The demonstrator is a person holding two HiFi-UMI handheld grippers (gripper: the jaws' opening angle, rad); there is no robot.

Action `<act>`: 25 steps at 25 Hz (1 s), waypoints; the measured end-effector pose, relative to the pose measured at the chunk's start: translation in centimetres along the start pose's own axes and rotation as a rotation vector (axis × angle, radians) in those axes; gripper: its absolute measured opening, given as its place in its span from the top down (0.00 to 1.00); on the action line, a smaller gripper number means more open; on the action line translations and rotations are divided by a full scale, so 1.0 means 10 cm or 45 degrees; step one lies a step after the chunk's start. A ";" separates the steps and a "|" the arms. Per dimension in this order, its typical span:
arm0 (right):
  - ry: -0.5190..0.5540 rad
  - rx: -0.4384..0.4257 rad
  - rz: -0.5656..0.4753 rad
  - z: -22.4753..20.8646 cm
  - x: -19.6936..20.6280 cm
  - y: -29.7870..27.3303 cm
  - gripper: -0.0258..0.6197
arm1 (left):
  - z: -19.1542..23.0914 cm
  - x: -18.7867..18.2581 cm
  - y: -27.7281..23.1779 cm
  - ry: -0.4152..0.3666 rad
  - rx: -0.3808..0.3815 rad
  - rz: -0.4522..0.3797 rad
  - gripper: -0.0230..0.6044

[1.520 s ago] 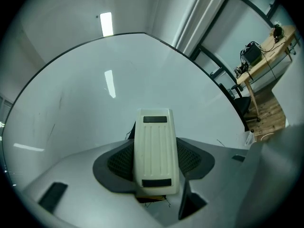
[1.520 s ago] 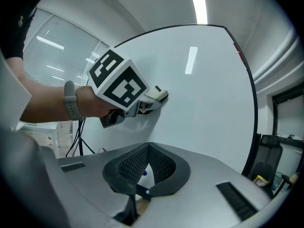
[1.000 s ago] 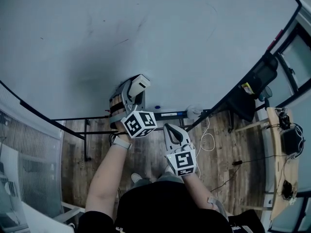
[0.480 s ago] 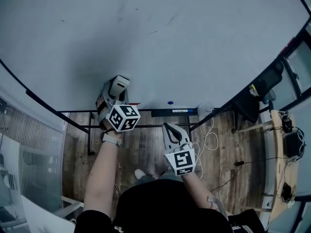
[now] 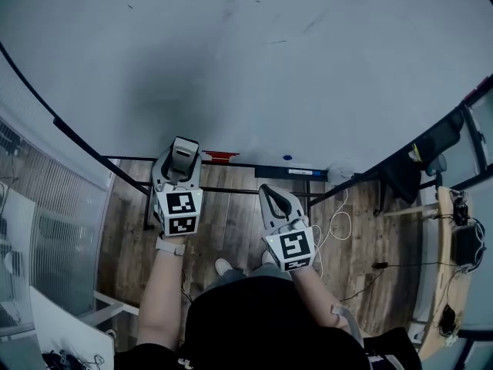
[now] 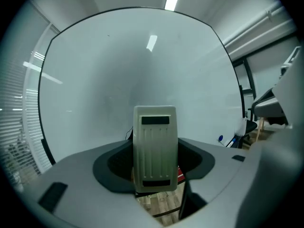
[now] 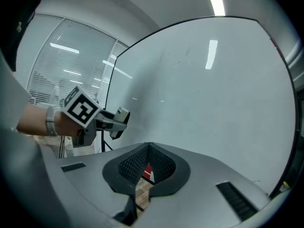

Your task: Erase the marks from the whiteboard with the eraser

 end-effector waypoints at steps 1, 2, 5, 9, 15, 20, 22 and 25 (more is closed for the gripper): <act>-0.005 -0.026 -0.007 0.04 -0.03 -0.03 0.92 | 0.00 -0.04 0.14 0.005 0.003 -0.023 0.55; -0.010 -0.055 -0.013 0.08 -0.07 -0.05 0.92 | 0.00 -0.06 0.27 0.009 0.005 -0.044 0.55; -0.031 -0.143 -0.026 0.18 -0.16 -0.11 0.92 | -0.02 -0.07 0.60 0.023 -0.004 -0.083 0.55; -0.013 -0.273 -0.054 0.36 -0.34 -0.16 0.92 | -0.05 -0.08 0.98 0.077 -0.041 -0.123 0.55; 0.006 -0.477 -0.076 0.61 -0.57 -0.18 0.92 | -0.03 -0.06 1.36 0.150 -0.131 -0.136 0.55; 0.066 -0.615 -0.071 0.73 -0.62 -0.19 0.92 | -0.08 0.00 1.50 0.204 -0.198 -0.097 0.55; 0.081 -0.650 -0.059 0.74 -0.59 -0.18 0.92 | -0.13 0.04 1.53 0.224 -0.220 -0.073 0.55; 0.098 -0.697 -0.056 0.76 -0.57 -0.16 0.92 | -0.23 0.11 1.53 0.250 -0.239 -0.038 0.55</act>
Point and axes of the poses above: the fingertips, and each gripper's own axes: y backward along the fingers, z to its left, x out of its underside, the point moved 1 cm from there along y, backward along the fingers, and after that the axes turned 10 degrees about -y, right-handed, at the moved point
